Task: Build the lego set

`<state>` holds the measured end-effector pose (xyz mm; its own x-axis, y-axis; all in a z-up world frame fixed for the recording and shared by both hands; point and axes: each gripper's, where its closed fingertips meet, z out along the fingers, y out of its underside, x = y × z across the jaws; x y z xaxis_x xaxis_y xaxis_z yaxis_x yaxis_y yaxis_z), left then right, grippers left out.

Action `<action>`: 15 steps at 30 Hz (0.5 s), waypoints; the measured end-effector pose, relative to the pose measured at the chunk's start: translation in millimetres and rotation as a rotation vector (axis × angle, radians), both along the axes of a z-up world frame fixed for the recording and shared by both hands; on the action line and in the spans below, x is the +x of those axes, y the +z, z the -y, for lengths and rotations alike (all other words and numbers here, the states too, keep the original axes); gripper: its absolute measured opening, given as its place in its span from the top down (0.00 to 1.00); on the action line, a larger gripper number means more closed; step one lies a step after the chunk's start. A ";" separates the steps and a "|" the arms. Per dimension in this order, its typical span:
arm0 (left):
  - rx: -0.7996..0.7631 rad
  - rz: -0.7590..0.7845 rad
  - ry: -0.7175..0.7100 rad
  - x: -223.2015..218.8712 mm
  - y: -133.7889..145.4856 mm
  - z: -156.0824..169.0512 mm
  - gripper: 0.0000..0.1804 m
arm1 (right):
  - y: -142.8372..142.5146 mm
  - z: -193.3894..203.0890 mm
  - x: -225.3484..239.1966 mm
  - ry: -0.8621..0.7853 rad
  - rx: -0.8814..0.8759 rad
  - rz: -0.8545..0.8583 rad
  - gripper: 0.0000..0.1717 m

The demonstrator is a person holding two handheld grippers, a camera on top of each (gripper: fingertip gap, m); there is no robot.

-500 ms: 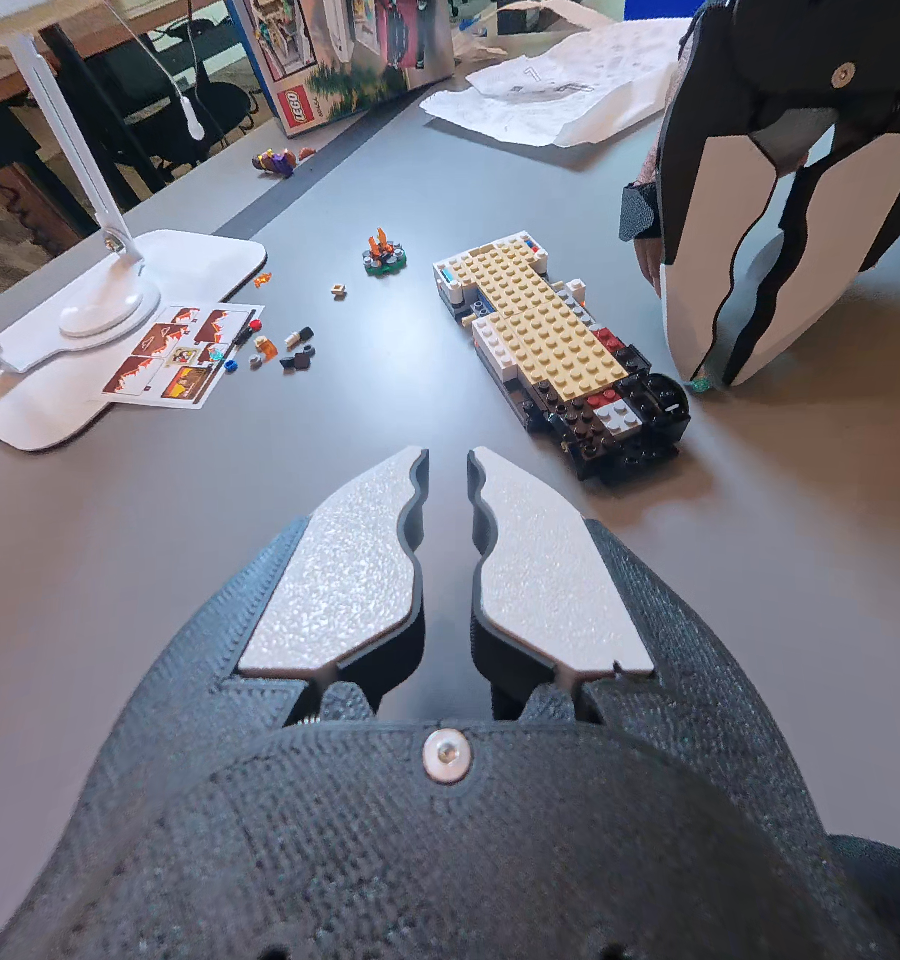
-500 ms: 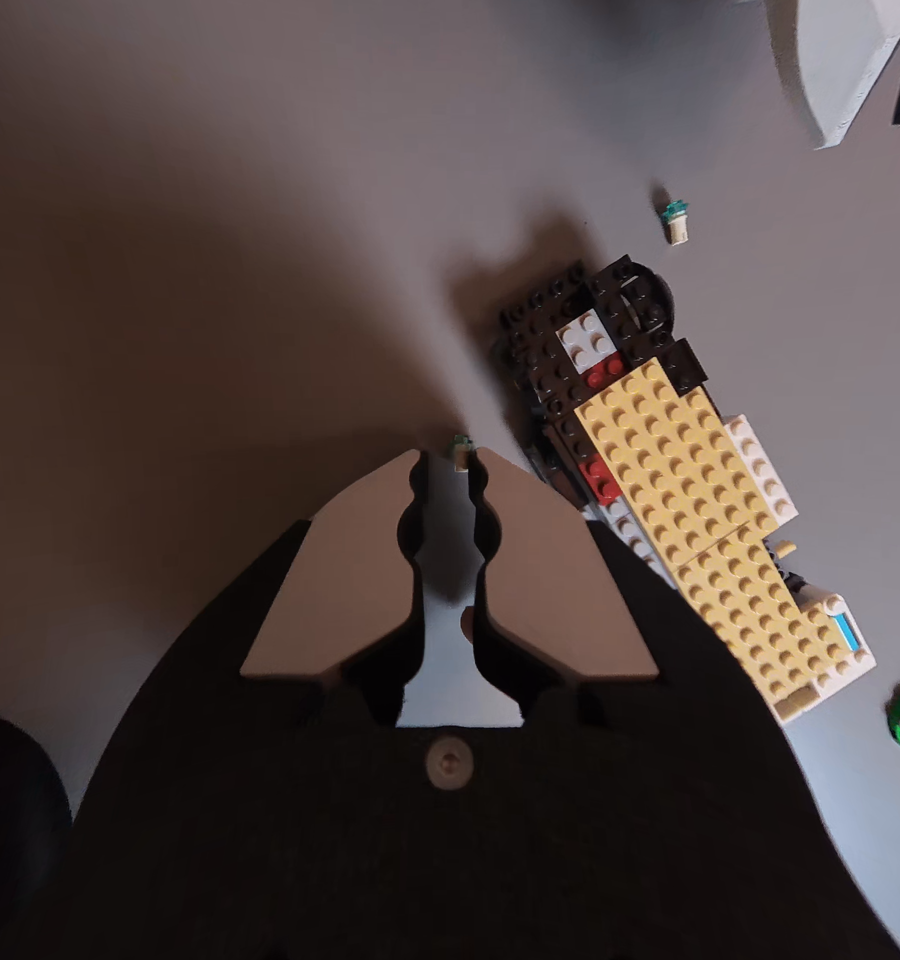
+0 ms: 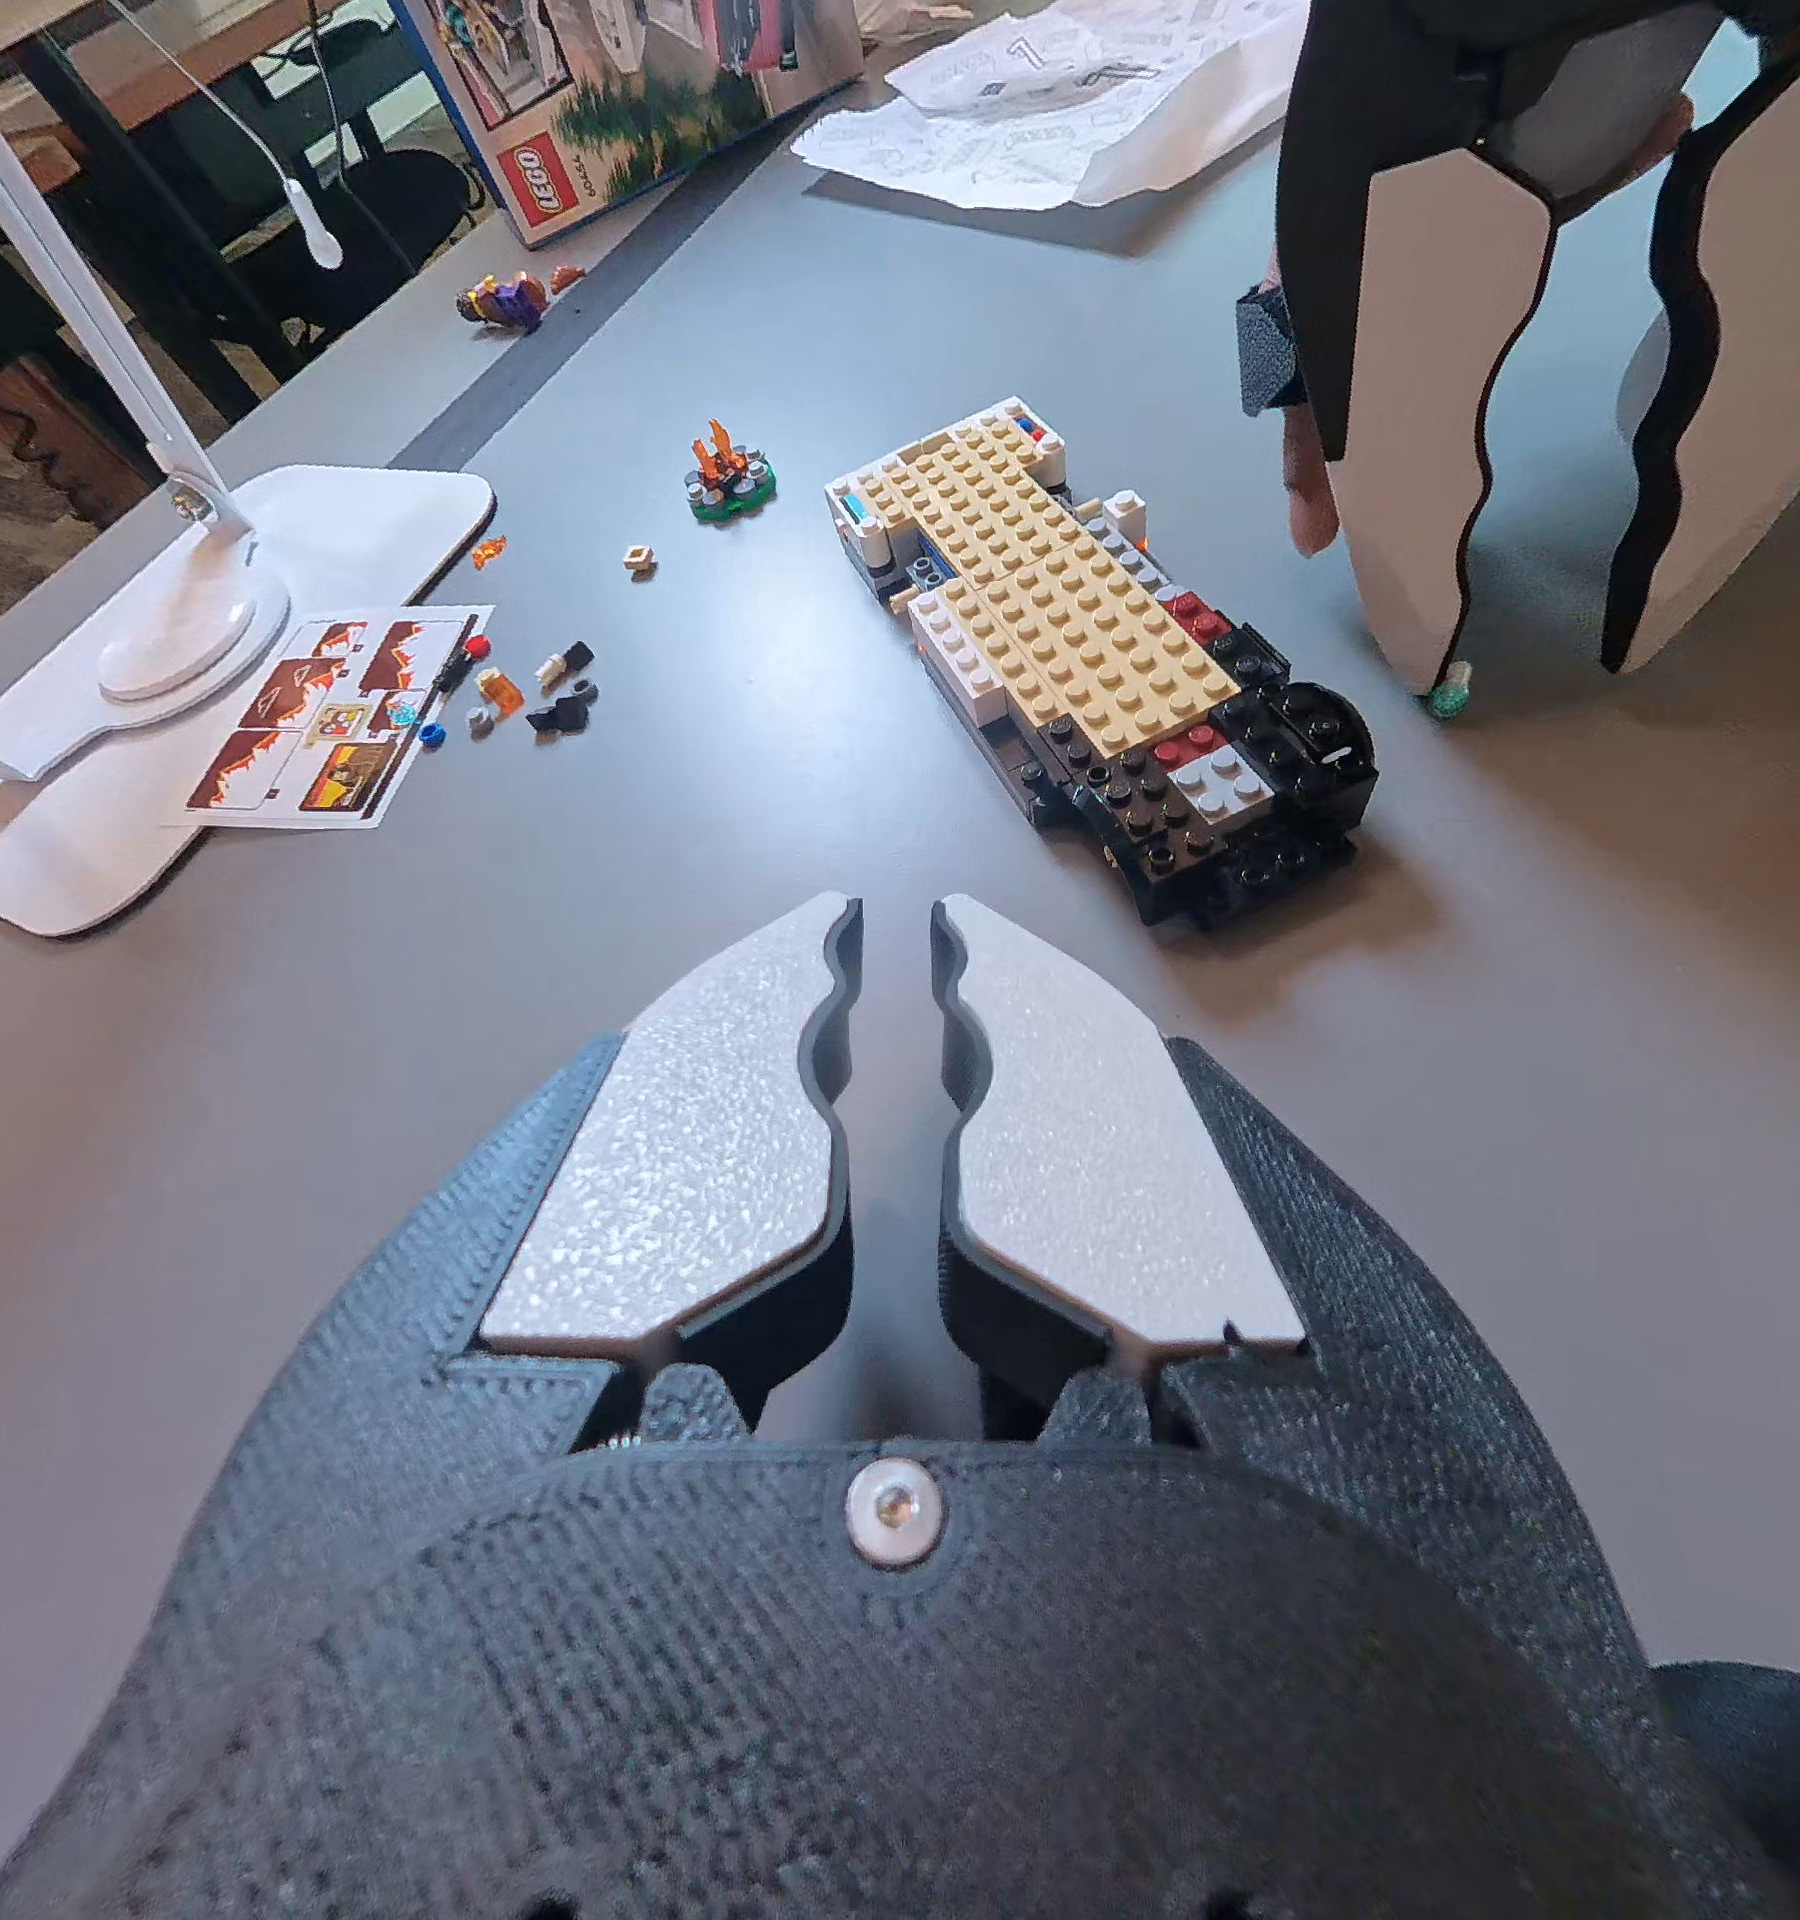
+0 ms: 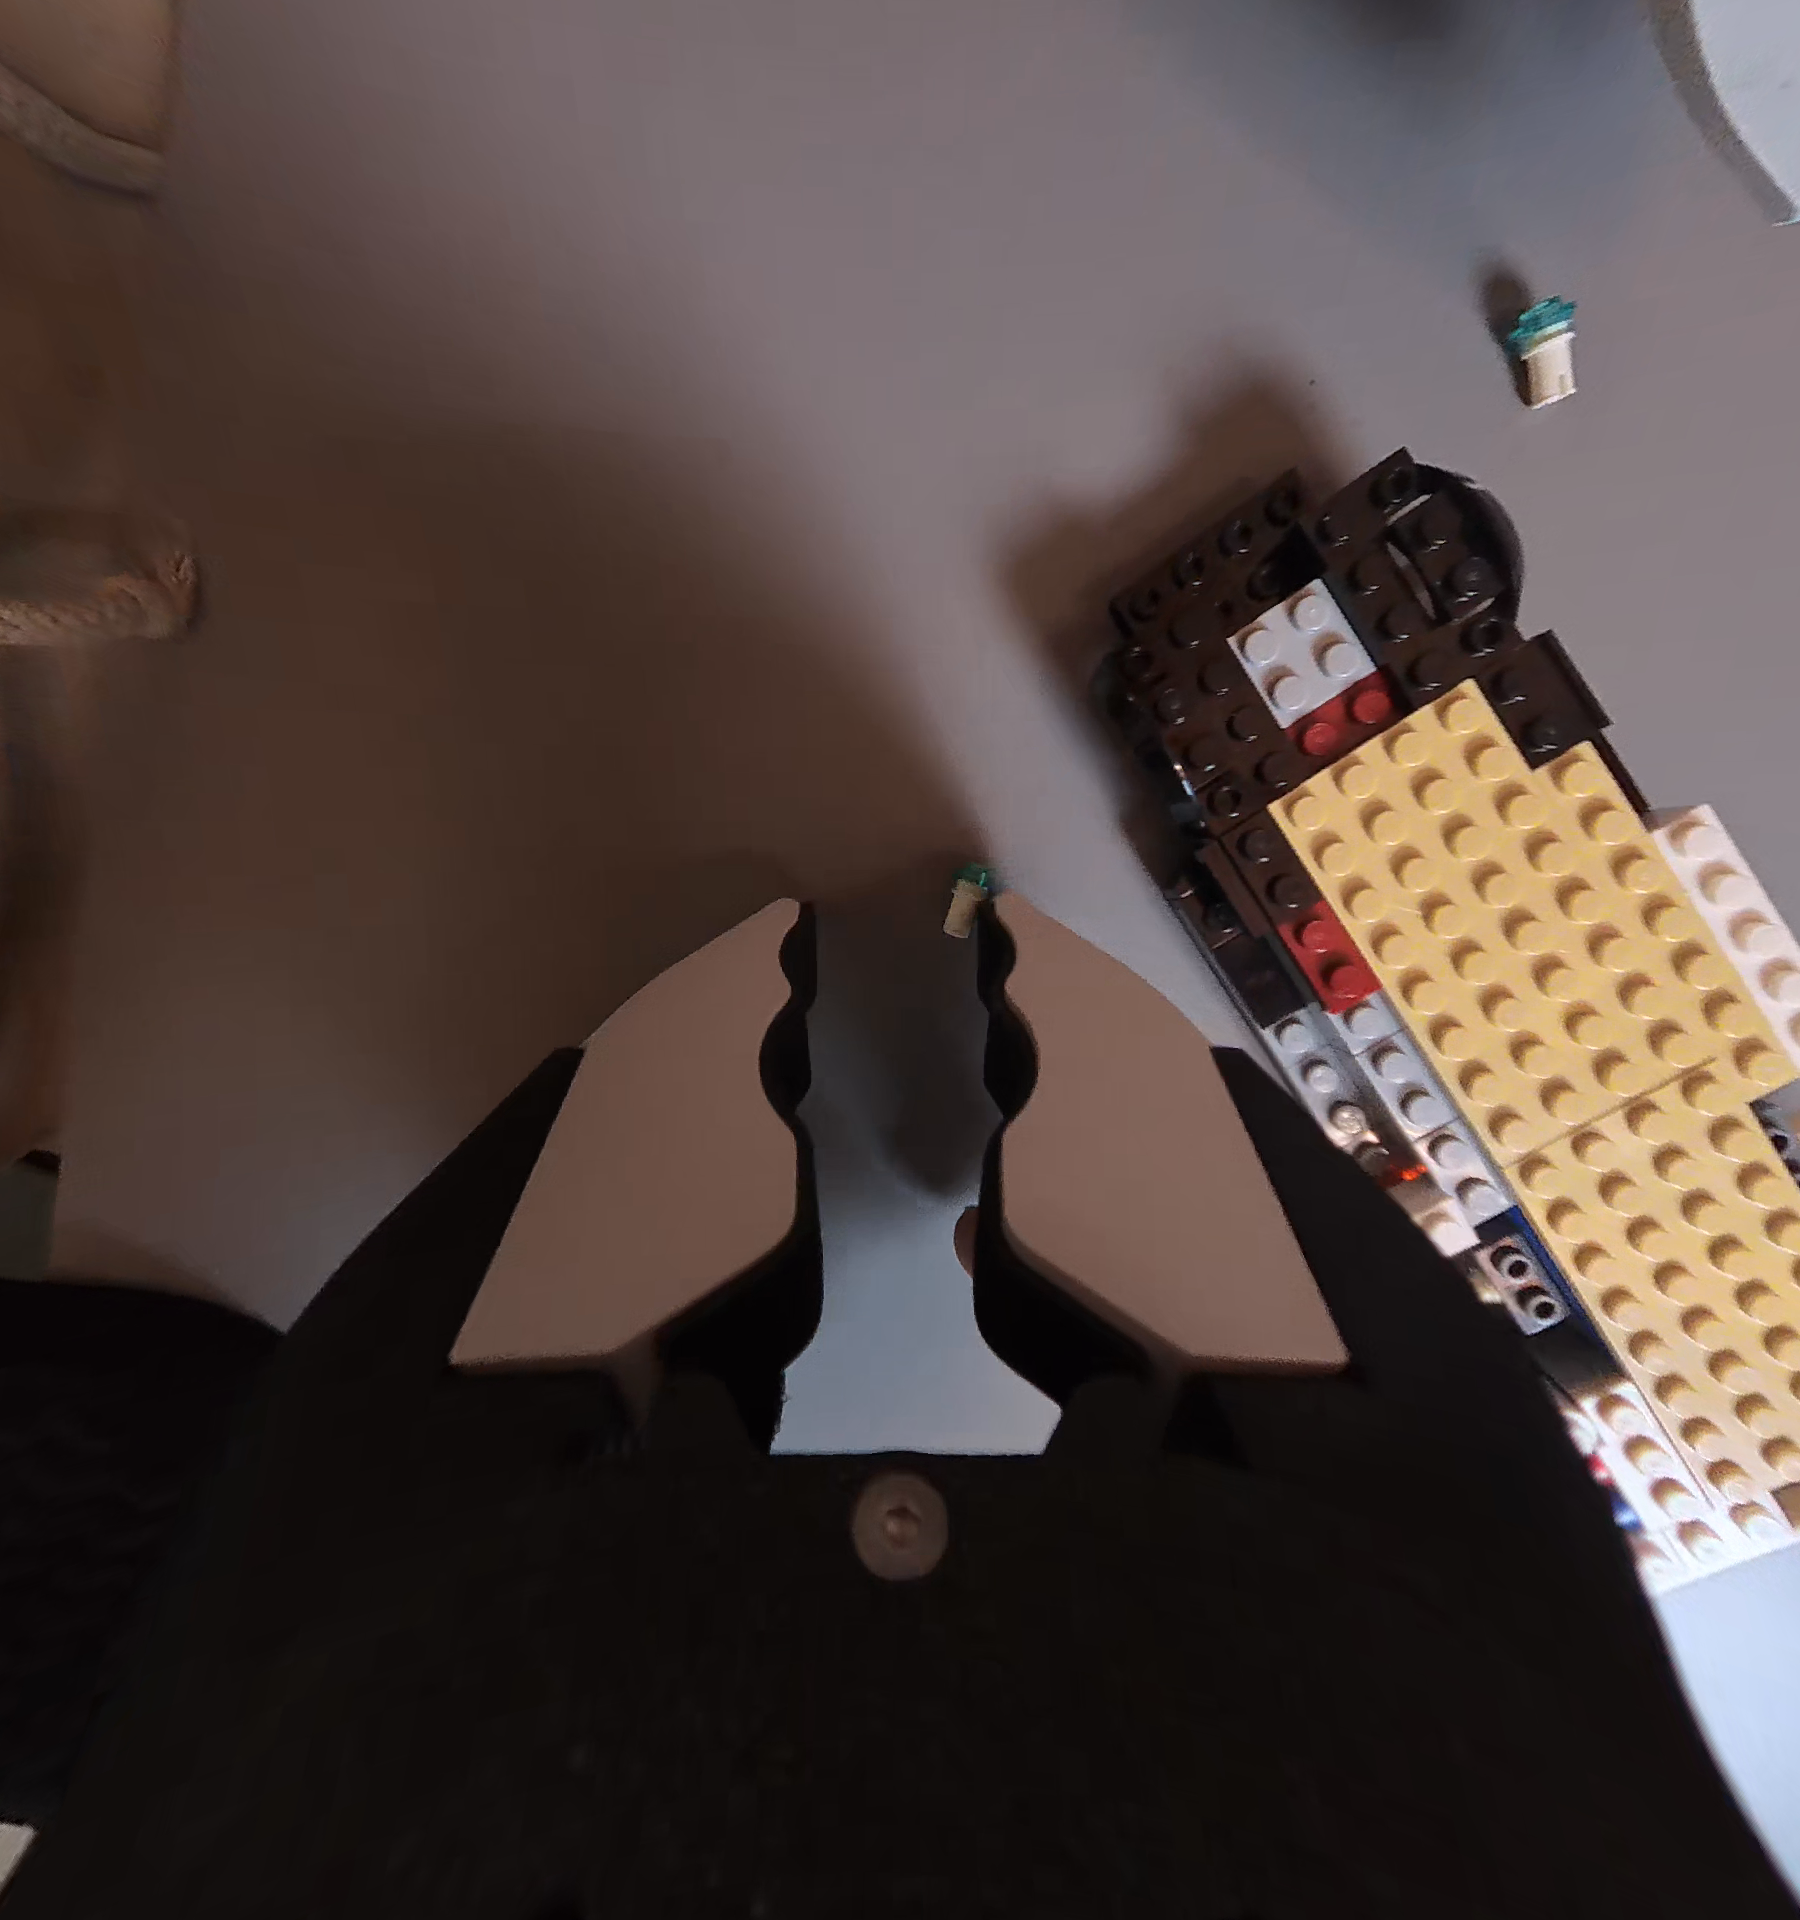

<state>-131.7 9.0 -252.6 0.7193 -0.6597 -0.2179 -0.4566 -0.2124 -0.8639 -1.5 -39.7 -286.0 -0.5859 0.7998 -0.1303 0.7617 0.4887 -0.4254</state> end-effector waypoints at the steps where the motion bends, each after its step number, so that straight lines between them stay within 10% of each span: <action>1: 0.000 -0.001 0.001 -0.3 -0.1 -0.1 0.93 | -0.3 -3.1 -0.4 -0.002 0.025 -0.007 0.83; 15: 0.090 -0.031 -0.127 25.0 12.4 18.0 0.94 | 2.5 5.6 -5.0 -0.018 0.044 -0.057 0.81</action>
